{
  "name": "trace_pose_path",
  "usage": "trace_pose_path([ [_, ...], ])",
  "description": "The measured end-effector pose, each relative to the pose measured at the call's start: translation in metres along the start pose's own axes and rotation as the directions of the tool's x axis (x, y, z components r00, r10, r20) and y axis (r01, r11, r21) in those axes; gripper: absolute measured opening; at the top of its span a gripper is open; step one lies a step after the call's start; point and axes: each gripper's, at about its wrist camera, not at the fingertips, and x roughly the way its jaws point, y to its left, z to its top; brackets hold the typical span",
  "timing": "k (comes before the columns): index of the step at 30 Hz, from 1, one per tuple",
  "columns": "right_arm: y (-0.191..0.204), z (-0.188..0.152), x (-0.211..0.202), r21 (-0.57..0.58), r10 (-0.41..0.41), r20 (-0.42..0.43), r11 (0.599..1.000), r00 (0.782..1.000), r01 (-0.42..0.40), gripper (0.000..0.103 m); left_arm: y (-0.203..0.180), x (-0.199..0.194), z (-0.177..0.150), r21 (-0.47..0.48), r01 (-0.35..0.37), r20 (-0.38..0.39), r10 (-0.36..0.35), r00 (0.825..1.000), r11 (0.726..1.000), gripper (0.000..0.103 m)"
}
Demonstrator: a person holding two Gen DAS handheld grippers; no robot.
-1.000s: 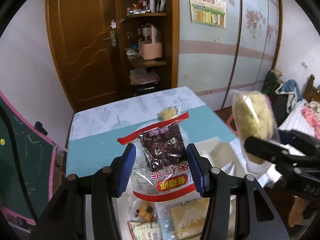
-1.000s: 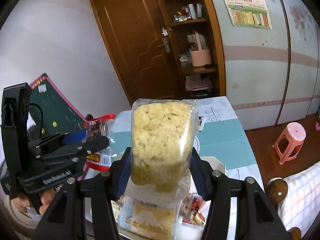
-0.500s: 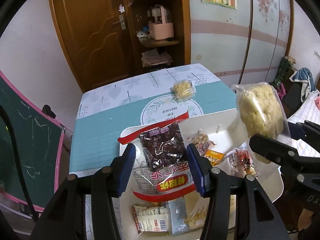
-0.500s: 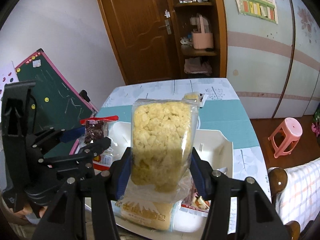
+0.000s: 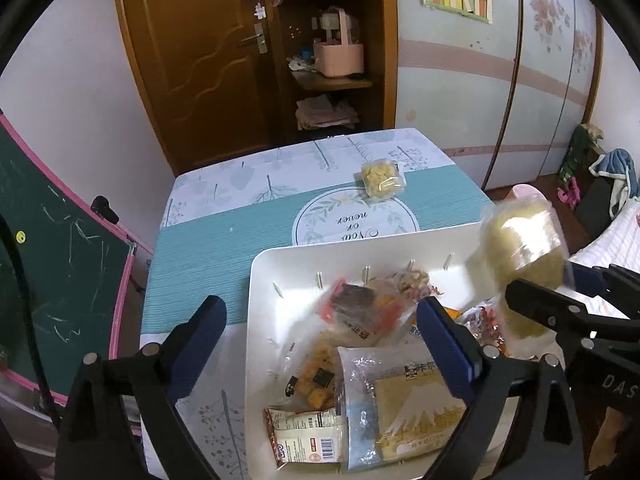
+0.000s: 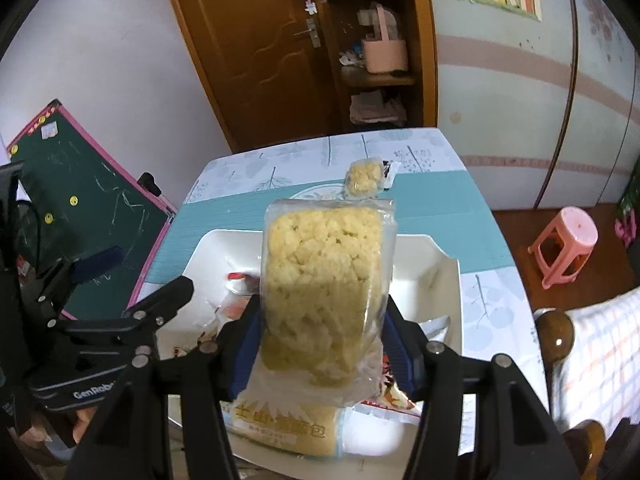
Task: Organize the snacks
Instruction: 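Lower both packs into the white tray and open both grippers, then move both grippers from the tray toward the last two snacks on the table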
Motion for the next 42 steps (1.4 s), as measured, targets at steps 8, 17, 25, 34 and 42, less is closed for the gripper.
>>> trace_pose_path([
  [8, 0.005, -0.002, -0.001, -0.022, 0.006, 0.011, 1.000, 1.000, -0.006, 0.061, 0.004, 0.009, -0.002, -0.025, 0.015, -0.039, -0.016, 0.999, 1.000, 0.095],
  [17, 0.005, -0.002, 0.004, -0.015, 0.015, -0.013, 1.000, 1.000, -0.015, 0.061, 0.003, 0.011, -0.005, -0.023, 0.020, -0.053, -0.021, 0.998, 1.000, 0.095],
  [25, 0.008, -0.002, 0.009, -0.020, 0.021, -0.033, 1.000, 0.999, -0.022, 0.061, 0.003, 0.012, -0.006, -0.022, 0.023, -0.062, -0.025, 0.998, 0.999, 0.095],
  [34, 0.009, -0.003, 0.012, -0.020, 0.023, -0.039, 1.000, 0.999, -0.024, 0.061, 0.003, 0.013, -0.007, -0.023, 0.025, -0.064, -0.027, 0.998, 0.999, 0.095],
  [42, 0.008, -0.006, 0.017, -0.023, 0.027, -0.055, 0.999, 0.998, -0.029, 0.061, 0.003, 0.015, -0.009, -0.026, 0.026, -0.069, -0.028, 0.997, 0.999, 0.095],
])
